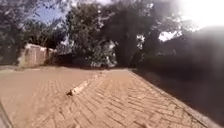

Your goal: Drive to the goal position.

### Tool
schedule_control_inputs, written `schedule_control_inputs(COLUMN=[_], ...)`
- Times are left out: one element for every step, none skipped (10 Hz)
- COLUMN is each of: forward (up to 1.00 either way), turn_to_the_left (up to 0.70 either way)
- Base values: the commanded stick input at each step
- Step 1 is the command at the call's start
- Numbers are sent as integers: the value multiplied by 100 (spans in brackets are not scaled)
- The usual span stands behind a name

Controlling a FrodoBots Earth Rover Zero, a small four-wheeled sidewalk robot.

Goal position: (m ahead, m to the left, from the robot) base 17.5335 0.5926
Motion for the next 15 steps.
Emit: schedule_control_inputs(forward=[70, 70, 70, 70, 70, 70, 70, 70, 70, 70, 70, 70, 70, 70, 70], turn_to_the_left=[-31, -3, 0, 0, 0, 0, 0, 0, 0, 0, 0, 0, 0, 0, 0])
